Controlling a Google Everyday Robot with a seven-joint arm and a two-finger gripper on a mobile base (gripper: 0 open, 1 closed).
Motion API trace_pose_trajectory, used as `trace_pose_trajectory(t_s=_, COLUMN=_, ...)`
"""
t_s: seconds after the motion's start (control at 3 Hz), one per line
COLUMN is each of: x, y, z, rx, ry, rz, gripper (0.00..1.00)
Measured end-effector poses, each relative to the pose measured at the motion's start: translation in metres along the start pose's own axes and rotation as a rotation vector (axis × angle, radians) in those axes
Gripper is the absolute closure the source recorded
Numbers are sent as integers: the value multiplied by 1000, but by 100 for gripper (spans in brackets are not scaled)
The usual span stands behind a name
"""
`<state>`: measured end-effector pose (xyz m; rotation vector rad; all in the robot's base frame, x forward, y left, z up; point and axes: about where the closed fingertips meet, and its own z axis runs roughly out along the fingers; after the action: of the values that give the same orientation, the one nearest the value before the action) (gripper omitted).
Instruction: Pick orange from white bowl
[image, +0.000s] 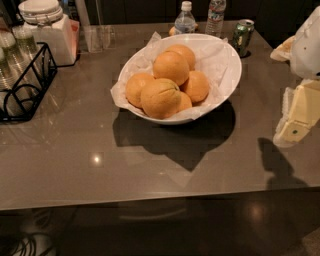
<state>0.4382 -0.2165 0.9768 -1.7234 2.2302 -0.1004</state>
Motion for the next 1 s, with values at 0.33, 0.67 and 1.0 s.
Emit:
trace_pose_trajectory(t_s=0.33, x=0, y=0, z=0, rx=0, ry=0, rz=0, gripper=0)
trace_pose_trajectory(t_s=0.67, x=-2, y=-3, z=-5, rx=16, ry=-19, rz=0, gripper=0)
trace_pose_trajectory(t_s=1.0, x=-32, y=-20, z=-5, rx=-2, ry=-87, rz=-42, gripper=0)
